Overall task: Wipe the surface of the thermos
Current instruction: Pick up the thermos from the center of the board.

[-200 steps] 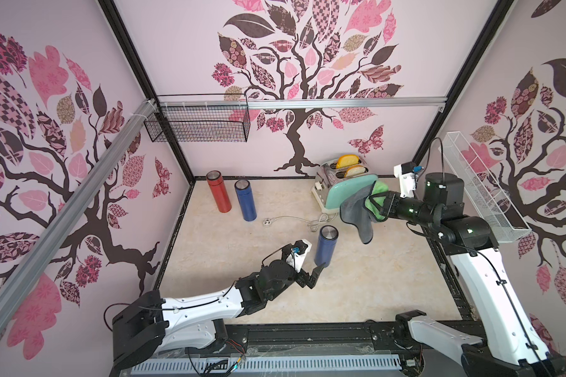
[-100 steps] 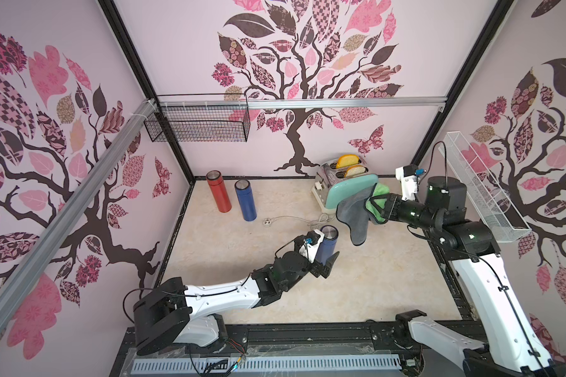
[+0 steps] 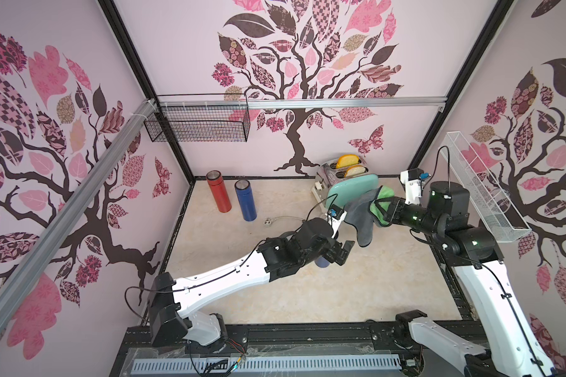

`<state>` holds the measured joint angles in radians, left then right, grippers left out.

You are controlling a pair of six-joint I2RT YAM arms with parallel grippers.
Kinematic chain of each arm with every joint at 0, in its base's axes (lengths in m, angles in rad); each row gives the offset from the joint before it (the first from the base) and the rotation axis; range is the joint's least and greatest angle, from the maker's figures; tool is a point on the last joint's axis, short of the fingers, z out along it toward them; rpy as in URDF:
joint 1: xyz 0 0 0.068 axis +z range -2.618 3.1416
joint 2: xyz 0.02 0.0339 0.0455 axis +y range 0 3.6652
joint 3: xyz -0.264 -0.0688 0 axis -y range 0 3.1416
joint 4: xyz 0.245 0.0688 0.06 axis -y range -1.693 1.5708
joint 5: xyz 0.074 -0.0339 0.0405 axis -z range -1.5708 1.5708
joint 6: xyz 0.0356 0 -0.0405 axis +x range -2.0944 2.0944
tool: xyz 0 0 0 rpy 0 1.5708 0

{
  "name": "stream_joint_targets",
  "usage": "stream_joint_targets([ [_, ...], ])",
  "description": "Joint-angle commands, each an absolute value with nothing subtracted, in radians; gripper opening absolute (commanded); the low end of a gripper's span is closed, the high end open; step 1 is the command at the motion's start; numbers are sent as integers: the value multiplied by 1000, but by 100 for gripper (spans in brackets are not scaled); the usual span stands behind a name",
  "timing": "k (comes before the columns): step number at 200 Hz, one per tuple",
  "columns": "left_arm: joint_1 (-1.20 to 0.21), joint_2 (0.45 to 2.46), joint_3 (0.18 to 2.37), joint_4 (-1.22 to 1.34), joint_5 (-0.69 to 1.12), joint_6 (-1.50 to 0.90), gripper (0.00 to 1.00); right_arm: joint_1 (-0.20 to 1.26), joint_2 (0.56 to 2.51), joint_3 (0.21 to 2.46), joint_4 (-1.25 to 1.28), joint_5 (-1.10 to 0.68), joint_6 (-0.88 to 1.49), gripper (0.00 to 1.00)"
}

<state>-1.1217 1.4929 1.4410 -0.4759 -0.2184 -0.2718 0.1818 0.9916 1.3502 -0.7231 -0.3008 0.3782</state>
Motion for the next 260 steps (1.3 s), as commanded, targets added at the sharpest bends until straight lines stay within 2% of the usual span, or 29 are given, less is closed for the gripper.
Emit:
stream_joint_targets([
  [1,-1124,1583,1649,-881,-204,-323,98,176,971,1311,-736,-266,384,0],
  [30,-1123,1740,1929,-1178,-221,-386,98,175,935,1220,-736,-247,404,0],
  [50,-1119,1797,2049,-1264,-259,-421,98,173,899,1154,-745,-224,408,0],
  [77,-1057,1815,2053,-1264,-152,-479,98,173,843,1062,-754,-233,421,0],
  [120,-986,1847,2066,-1288,-137,-463,98,173,749,924,-734,-294,465,0],
  [170,-971,1941,2153,-1302,-76,-406,98,174,694,817,-723,-342,481,0],
  [260,-960,2059,2144,-1271,-58,-375,98,173,670,746,-692,-371,489,0],
])
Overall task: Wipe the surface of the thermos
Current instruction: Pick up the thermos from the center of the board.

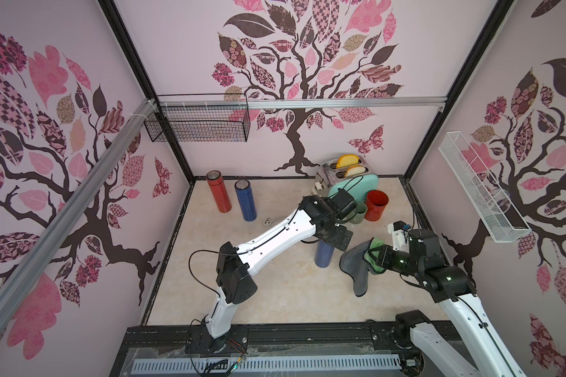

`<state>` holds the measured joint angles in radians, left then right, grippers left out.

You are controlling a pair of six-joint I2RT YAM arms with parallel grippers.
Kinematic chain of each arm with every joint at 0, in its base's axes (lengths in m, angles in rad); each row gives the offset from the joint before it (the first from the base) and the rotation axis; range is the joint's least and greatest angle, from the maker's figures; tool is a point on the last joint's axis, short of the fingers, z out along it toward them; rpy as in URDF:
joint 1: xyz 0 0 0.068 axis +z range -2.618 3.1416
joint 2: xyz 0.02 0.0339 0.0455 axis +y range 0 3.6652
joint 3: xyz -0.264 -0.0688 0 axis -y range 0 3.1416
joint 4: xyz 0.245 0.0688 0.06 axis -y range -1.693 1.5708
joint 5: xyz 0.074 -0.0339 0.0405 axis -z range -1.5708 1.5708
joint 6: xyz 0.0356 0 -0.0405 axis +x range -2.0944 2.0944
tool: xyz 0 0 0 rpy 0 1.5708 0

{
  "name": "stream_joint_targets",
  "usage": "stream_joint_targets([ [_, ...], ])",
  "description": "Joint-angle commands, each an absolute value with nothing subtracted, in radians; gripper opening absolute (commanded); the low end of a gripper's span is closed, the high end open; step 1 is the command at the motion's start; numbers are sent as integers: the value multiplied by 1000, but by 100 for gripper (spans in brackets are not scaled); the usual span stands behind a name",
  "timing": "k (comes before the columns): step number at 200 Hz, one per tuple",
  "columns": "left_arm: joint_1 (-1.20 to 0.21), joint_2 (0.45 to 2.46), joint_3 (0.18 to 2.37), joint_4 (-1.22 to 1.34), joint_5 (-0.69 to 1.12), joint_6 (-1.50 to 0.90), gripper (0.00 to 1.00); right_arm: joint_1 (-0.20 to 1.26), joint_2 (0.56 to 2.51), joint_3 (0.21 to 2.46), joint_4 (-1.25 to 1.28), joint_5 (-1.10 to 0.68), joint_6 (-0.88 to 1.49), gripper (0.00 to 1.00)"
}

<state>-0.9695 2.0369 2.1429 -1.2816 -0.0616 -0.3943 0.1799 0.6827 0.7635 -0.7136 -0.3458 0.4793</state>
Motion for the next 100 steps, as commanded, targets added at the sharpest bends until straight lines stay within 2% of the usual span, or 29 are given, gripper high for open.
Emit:
stream_joint_targets([
  [1,-960,2059,2145,-1270,-57,-375,98,173,670,746,-691,-372,489,0],
  [100,-939,2149,2168,-1300,-68,-344,97,173,643,700,-687,-383,485,0],
])
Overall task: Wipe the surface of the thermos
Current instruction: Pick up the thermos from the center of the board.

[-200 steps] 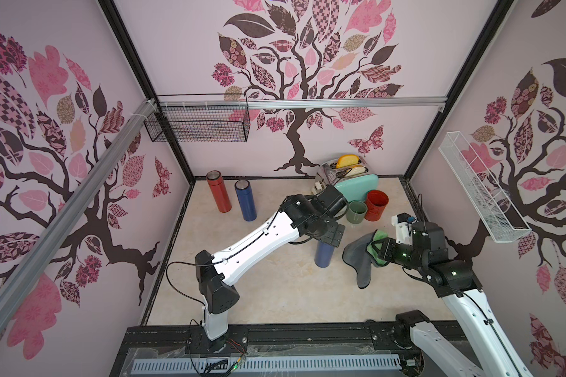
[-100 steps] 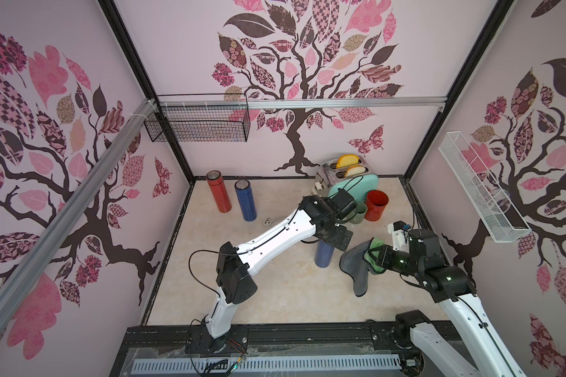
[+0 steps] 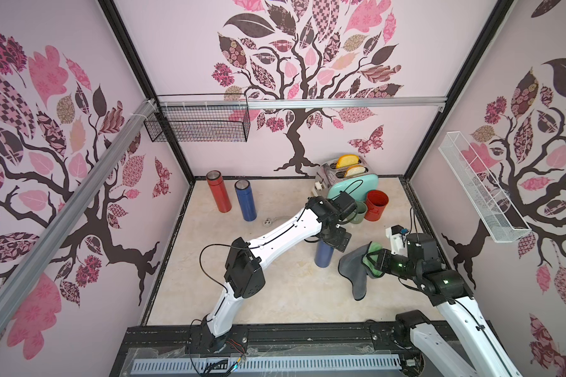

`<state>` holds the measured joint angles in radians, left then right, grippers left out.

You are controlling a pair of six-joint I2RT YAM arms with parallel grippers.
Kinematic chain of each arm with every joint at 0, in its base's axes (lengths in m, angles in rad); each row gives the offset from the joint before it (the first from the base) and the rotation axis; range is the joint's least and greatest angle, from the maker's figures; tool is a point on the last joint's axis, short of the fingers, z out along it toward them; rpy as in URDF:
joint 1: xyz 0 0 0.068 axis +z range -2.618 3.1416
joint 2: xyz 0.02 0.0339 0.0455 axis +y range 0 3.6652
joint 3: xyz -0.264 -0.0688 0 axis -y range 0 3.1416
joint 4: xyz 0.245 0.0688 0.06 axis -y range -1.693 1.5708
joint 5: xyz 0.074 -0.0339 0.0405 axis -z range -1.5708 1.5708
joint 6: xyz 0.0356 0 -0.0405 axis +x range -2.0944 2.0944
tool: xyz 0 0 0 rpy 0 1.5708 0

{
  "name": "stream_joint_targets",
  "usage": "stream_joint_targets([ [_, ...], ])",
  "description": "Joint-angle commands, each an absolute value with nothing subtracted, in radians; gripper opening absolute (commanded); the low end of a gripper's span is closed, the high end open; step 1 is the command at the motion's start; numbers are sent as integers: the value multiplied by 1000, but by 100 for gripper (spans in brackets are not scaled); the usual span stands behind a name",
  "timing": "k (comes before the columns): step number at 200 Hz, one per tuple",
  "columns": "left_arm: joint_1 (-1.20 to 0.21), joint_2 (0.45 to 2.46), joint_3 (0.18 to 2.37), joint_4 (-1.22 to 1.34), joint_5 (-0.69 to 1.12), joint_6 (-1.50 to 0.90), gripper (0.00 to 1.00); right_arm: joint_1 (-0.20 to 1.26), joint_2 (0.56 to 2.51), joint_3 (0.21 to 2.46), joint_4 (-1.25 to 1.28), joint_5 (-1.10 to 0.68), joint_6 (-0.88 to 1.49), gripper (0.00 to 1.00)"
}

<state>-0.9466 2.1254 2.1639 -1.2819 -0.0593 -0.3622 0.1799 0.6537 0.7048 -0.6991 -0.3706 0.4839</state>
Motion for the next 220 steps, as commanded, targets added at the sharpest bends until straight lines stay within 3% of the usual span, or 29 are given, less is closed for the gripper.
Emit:
stream_joint_targets([
  [1,-940,2149,2168,-1300,-69,-344,97,173,644,700,-687,-383,486,0],
  [22,-939,2144,2156,-1299,-68,-338,91,173,644,695,-678,-388,489,0],
  [42,-940,2141,2155,-1311,-60,-327,71,173,647,693,-675,-391,490,0],
  [64,-939,2139,2147,-1326,-35,-314,36,173,644,690,-677,-384,489,0],
  [80,-940,2135,2130,-1334,-1,-305,0,174,646,687,-673,-386,491,0],
  [118,-940,2017,1987,-1281,14,-296,0,173,652,692,-663,-404,507,0],
  [165,-951,1515,1446,-877,-9,-289,0,215,652,729,-612,-483,559,0],
  [189,-977,1229,1153,-648,-62,-307,0,386,677,756,-547,-396,628,0],
  [220,-1034,983,941,-508,-145,-308,0,772,809,824,-466,-137,691,0],
])
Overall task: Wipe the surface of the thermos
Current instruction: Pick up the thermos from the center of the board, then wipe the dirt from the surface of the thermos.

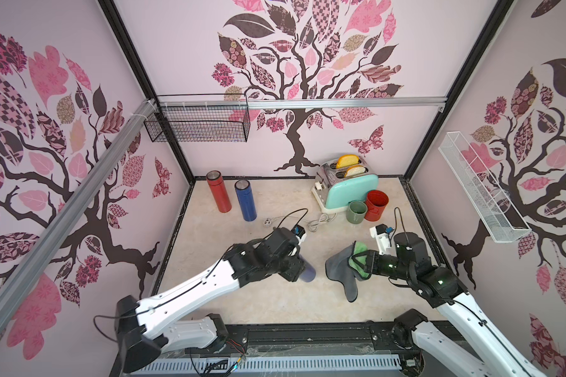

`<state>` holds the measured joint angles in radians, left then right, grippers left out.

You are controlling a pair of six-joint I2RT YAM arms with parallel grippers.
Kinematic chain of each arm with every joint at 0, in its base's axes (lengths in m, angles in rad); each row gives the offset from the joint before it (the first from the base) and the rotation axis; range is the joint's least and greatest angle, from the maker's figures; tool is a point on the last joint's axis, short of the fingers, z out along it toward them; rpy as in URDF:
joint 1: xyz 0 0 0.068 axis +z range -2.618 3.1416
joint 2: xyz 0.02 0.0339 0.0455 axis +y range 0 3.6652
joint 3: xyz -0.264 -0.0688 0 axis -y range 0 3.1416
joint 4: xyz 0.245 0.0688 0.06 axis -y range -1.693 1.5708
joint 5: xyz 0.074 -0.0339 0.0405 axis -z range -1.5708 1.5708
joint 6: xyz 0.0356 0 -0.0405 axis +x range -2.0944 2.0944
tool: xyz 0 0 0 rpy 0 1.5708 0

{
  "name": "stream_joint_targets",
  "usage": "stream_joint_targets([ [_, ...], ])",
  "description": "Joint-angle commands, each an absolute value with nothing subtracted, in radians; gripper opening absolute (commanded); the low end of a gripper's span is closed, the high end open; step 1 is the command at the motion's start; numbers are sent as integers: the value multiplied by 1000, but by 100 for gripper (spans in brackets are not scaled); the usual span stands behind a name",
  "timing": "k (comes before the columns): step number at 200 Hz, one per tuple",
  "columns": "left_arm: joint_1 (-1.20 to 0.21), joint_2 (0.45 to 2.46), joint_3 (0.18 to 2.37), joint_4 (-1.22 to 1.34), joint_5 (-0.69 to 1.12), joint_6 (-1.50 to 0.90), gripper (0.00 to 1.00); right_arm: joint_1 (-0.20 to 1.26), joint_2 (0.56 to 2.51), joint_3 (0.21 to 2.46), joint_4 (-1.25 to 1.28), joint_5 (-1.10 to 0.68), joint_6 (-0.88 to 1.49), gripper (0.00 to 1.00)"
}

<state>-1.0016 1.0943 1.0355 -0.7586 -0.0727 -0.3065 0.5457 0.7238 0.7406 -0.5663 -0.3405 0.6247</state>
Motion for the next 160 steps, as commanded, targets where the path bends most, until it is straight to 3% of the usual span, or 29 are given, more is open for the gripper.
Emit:
stream_joint_targets([
  [1,-1036,976,938,-507,-148,-306,0,782,814,828,-463,-132,691,0],
  [22,-1057,897,891,-496,-158,-276,0,914,921,895,-410,-82,708,0],
  [89,-1084,823,823,-453,-159,-199,0,1010,1120,1132,-266,-265,709,0],
  [130,-1141,838,841,-417,-203,-147,0,997,1138,1123,-229,-281,701,0],
  [160,-1214,824,894,-414,-299,-100,0,842,1078,957,-222,-347,744,0],
])
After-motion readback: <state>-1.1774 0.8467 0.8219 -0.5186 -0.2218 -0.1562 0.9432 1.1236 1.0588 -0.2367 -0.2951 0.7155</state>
